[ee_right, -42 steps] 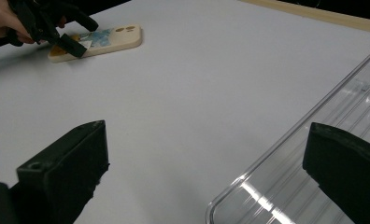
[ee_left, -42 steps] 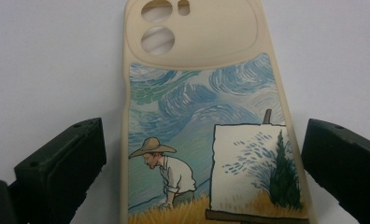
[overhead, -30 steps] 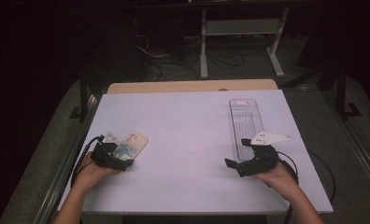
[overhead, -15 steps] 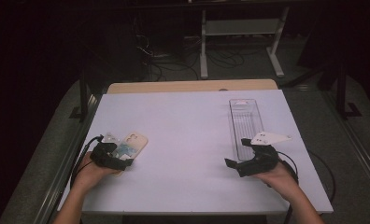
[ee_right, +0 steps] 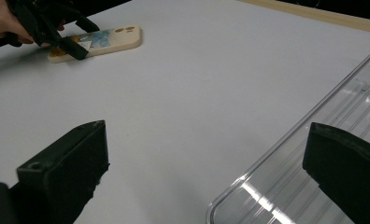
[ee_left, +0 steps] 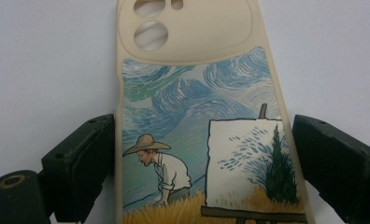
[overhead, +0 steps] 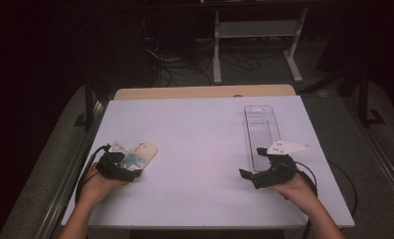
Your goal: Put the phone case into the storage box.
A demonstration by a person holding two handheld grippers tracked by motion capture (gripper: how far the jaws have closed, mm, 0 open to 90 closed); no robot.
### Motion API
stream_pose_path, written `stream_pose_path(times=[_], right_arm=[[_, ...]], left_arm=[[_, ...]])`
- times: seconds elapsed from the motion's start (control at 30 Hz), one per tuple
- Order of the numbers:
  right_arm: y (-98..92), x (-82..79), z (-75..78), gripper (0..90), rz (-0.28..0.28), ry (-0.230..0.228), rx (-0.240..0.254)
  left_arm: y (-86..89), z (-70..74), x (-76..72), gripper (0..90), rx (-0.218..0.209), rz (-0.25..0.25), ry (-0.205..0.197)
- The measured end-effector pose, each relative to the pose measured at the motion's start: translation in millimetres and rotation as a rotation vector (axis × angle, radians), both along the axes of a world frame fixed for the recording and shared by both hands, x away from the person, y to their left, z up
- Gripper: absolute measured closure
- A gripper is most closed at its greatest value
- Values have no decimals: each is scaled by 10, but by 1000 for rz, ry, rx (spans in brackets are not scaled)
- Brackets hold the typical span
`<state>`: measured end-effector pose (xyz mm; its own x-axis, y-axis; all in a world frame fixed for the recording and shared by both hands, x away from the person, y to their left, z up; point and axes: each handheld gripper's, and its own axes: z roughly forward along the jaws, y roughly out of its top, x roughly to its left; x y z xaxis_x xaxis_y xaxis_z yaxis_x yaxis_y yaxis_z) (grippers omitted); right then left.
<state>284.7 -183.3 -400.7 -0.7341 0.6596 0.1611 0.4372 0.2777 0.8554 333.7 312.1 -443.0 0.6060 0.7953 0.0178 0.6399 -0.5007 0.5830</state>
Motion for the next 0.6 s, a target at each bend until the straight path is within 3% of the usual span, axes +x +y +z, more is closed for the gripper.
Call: stream_pose_path(times=[0.3,0.6], right_arm=[[-4,43,-7,0,-13,-18,7],[-6,38,-8,0,-12,-19,6]], left_arm=[[-1,7,8,89,-2,3,8],[29,47,19,110,-33,-4,17]])
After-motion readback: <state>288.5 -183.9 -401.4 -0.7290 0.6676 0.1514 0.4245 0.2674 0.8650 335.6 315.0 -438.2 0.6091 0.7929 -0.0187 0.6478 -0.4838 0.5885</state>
